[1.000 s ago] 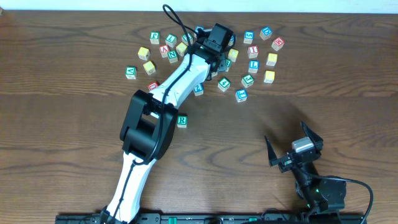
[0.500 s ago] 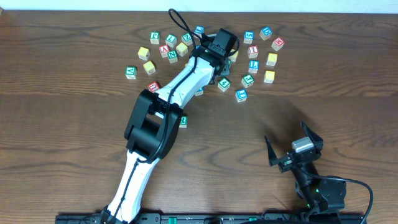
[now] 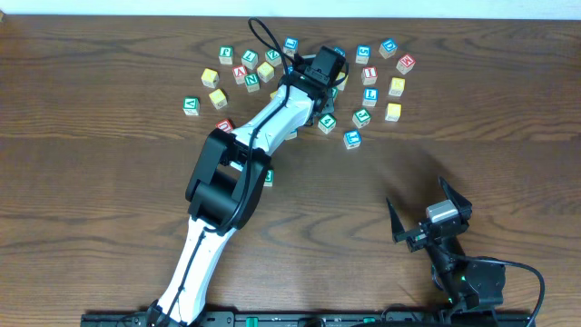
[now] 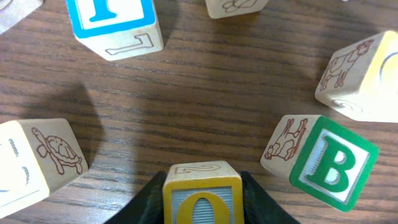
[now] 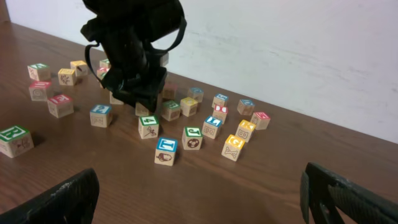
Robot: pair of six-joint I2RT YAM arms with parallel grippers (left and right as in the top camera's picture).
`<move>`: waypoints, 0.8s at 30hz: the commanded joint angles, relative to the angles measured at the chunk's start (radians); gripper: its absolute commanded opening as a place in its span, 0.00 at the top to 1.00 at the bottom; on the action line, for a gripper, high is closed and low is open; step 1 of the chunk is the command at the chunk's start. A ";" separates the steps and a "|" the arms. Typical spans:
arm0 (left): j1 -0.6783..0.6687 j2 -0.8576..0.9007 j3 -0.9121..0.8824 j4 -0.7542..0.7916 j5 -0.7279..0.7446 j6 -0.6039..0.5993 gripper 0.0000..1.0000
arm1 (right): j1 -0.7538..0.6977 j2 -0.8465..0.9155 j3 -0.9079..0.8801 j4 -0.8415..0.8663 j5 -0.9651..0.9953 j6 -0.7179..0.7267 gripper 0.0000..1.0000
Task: Spell out ROBOT
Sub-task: 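Grasp the yellow O block with the left gripper and lift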
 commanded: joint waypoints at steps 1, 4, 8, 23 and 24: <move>0.002 0.012 0.018 0.001 -0.014 0.009 0.70 | 0.007 -0.005 -0.002 -0.004 -0.003 0.015 0.01; 0.002 0.000 0.019 0.000 -0.014 0.059 0.72 | 0.007 -0.005 -0.002 -0.004 -0.003 0.015 0.01; 0.002 -0.057 0.019 -0.034 -0.014 0.110 0.74 | 0.007 -0.005 -0.002 -0.004 -0.003 0.015 0.01; -0.027 -0.395 0.018 -0.572 -0.013 0.046 0.74 | 0.007 -0.005 -0.002 -0.004 -0.003 0.015 0.01; -0.032 -0.393 0.013 -0.607 -0.013 0.035 0.74 | 0.007 -0.005 -0.002 -0.004 -0.003 0.015 0.01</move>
